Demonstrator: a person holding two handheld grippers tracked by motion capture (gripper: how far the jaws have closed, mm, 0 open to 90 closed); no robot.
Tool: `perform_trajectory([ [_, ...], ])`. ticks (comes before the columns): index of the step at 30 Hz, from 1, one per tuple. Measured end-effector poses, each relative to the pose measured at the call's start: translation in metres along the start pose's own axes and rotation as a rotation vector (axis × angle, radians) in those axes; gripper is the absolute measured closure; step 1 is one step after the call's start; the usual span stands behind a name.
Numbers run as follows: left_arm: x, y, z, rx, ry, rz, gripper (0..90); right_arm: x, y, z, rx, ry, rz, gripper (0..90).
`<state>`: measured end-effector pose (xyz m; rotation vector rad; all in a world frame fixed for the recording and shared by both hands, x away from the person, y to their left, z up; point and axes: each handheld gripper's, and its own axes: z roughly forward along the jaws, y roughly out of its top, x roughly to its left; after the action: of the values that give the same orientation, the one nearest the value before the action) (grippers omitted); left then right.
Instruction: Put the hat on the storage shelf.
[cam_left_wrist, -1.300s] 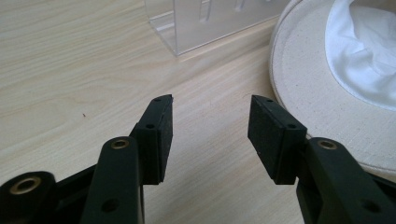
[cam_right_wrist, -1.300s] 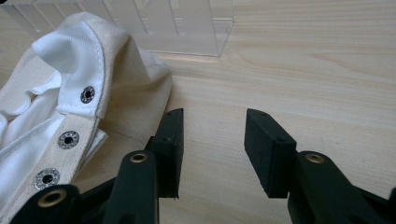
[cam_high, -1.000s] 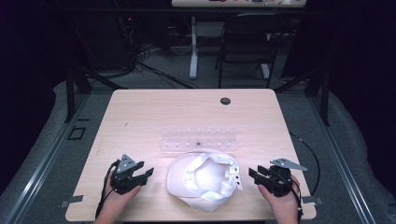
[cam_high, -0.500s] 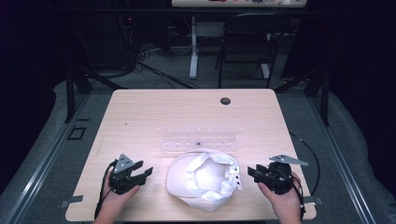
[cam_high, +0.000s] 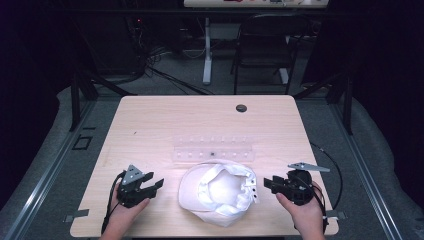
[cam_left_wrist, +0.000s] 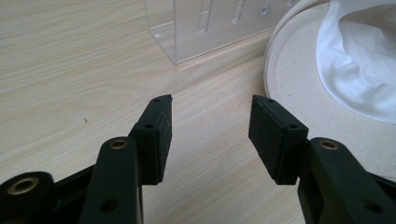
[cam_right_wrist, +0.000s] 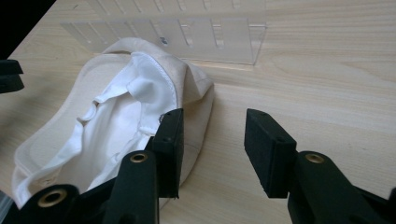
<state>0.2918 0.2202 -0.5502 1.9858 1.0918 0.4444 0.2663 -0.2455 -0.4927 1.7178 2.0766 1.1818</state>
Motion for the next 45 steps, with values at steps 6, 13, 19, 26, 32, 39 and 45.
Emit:
perform_trajectory([
  [6,-0.001,0.0,-0.001,-0.001,0.001,0.008,49.6,-0.001,0.013,-0.004,0.069,0.068,0.081,56.6],
  [13,-0.002,-0.001,0.001,0.004,0.003,0.015,49.6,0.001,0.02,-0.004,0.126,0.128,0.129,54.5],
  [19,-0.003,-0.001,0.002,0.012,0.004,0.022,49.6,0.0,0.021,0.008,0.203,0.188,0.149,52.8],
  [26,-0.005,-0.001,0.004,0.021,0.003,0.038,49.3,-0.002,0.018,0.027,0.281,0.231,0.204,52.0],
  [32,-0.005,-0.001,0.005,0.024,0.003,0.045,49.1,-0.003,0.014,0.039,0.305,0.25,0.24,50.7],
  [39,-0.005,-0.001,0.006,0.028,0.005,0.044,49.0,-0.004,0.011,0.047,0.331,0.28,0.266,50.0],
  [45,-0.006,-0.001,0.006,0.032,0.004,0.049,48.9,0.0,0.005,0.056,0.357,0.309,0.282,49.6],
])
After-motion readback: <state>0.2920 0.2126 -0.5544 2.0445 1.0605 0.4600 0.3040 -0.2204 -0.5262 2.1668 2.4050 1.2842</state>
